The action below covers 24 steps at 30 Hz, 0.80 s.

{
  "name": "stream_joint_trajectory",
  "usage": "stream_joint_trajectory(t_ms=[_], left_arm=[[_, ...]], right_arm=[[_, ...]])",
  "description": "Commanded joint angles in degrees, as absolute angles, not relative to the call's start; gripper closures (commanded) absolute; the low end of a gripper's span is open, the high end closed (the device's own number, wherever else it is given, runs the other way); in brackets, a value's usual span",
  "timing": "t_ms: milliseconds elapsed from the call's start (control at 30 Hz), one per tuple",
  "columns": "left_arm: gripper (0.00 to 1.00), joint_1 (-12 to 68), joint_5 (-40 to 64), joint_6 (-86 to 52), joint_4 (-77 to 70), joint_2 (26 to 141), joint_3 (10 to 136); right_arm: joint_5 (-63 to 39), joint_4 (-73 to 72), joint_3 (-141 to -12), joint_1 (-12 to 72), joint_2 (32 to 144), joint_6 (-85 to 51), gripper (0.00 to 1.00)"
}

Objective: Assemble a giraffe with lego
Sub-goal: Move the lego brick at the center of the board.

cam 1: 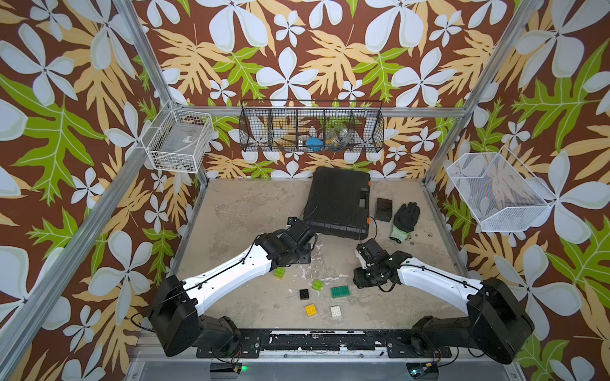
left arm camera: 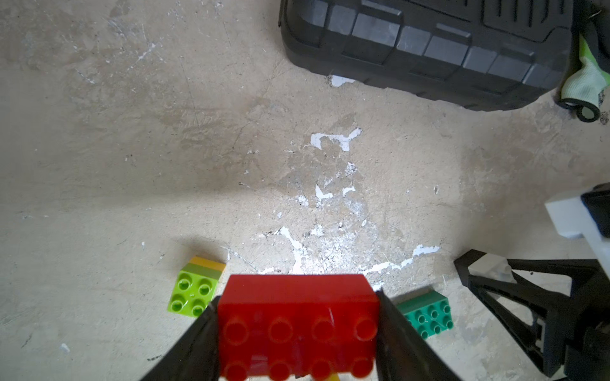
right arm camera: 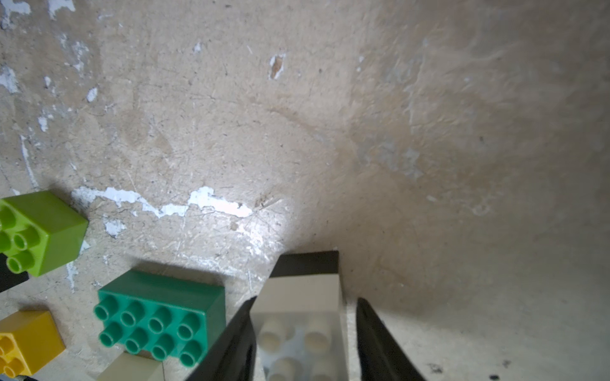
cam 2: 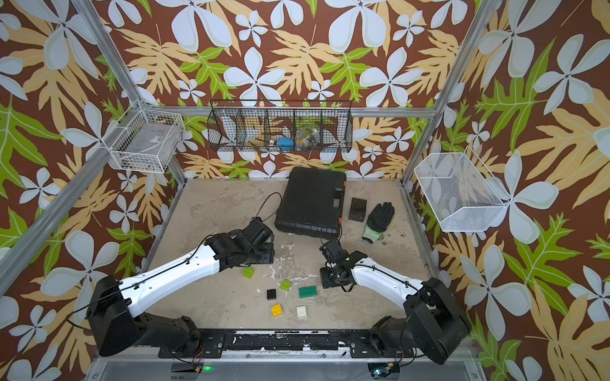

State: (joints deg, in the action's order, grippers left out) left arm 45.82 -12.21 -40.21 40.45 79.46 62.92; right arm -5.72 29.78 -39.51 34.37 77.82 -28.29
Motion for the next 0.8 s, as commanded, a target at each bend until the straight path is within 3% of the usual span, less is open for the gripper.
stream_joint_trajectory(t_ms=[0,267,767], left_arm=[[0.58,44.97,-12.92,-39.95,41.59,78.17,62.26],[0.58,42.85,-13.17,-39.77,42.80,75.38,61.03],[0.58,41.00,-13.12,-42.30,46.31,68.47,55.24]], right_arm=[[-5.70,28.50,-40.10,34.37,78.40,-27.88,0.62],[-6.26,27.99,-42.46,34.50,80.18,-27.95,0.79],[-8.23,27.59,-64.59,45.31,101.49,-27.99,0.79]])
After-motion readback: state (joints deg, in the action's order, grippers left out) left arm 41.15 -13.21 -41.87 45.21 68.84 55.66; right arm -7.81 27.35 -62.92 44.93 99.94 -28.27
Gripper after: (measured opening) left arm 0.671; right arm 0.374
